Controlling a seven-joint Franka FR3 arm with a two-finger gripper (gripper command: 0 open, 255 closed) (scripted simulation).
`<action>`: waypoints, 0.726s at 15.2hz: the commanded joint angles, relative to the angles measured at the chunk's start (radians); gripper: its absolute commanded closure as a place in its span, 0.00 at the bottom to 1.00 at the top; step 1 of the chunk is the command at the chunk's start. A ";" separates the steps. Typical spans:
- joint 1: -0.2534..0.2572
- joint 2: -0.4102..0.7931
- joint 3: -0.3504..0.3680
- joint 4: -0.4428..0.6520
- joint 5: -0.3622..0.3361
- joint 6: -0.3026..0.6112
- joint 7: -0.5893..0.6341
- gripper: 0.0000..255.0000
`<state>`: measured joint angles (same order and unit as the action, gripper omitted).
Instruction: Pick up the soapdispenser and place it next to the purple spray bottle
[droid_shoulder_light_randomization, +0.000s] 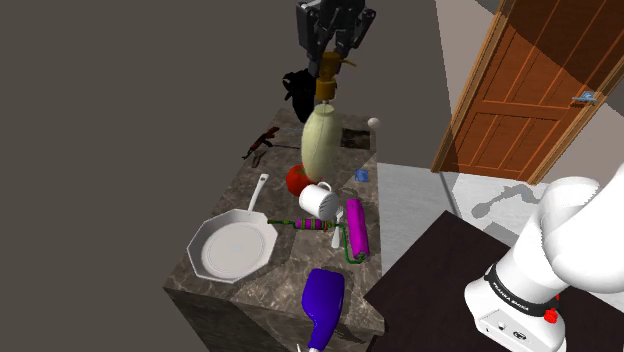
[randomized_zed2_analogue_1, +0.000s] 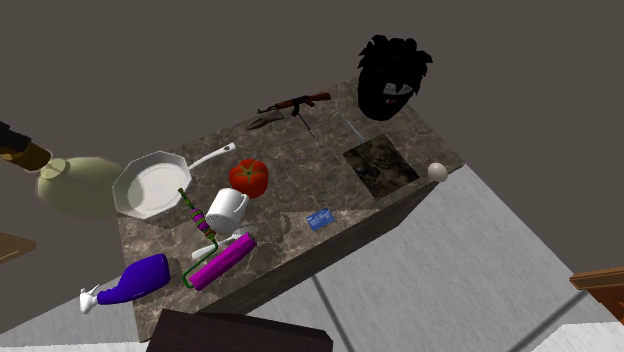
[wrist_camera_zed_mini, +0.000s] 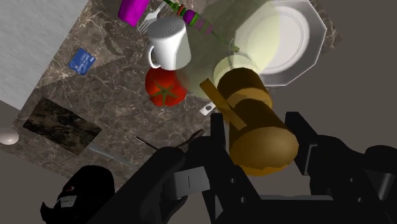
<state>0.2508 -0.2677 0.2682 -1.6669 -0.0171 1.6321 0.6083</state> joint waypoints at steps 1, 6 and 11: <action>0.003 -0.009 0.005 -0.032 0.001 0.024 0.009 1.00; 0.006 -0.036 0.002 -0.128 0.008 0.094 0.009 1.00; 0.008 -0.056 0.002 -0.217 0.013 0.162 0.010 1.00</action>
<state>0.2584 -0.3199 0.2699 -1.8668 -0.0050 1.7804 0.6177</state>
